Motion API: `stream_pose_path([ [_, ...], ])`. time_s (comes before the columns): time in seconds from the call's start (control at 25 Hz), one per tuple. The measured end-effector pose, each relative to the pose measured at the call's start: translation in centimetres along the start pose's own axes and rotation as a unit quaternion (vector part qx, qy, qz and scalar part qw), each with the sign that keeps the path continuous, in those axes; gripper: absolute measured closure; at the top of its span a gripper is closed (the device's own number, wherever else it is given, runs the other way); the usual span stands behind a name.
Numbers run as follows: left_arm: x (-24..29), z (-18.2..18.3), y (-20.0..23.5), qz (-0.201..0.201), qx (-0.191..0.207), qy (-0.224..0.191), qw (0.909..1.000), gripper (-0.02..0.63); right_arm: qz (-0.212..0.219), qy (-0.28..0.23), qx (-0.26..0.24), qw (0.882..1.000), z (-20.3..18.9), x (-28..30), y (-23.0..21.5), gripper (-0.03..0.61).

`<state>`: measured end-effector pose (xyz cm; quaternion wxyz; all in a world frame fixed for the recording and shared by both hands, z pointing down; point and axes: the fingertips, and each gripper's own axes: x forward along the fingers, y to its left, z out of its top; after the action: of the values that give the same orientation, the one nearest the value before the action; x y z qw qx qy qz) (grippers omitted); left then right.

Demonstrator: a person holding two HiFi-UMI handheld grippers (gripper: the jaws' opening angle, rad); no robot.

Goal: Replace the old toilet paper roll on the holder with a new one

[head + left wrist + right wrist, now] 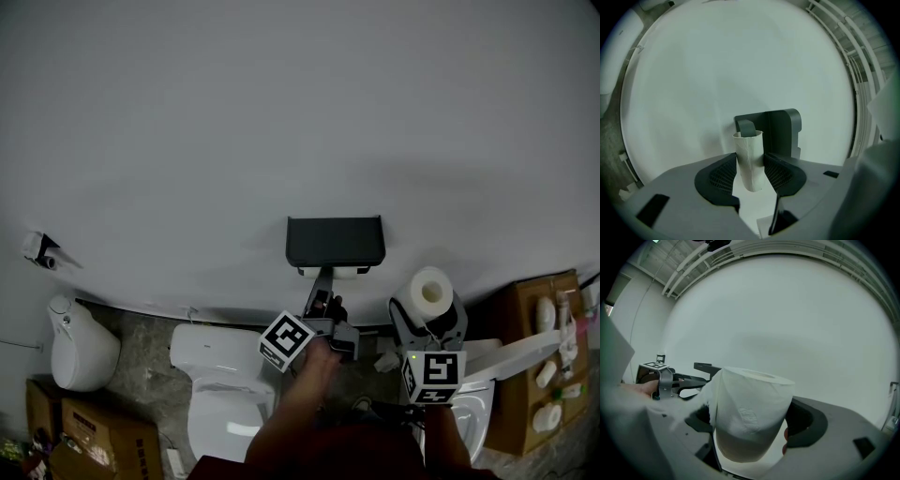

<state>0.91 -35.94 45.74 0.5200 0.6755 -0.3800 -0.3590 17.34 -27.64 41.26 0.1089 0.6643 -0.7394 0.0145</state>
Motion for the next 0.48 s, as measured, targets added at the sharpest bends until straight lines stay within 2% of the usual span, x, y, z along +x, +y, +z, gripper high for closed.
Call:
stream_pose_path([
  [0.48,1.4,-4.0,-0.8,-0.012,-0.013,0.035,0.9992,0.417,-0.027,0.004,0.008,1.000,-0.7,-1.2,-2.5,0.143],
])
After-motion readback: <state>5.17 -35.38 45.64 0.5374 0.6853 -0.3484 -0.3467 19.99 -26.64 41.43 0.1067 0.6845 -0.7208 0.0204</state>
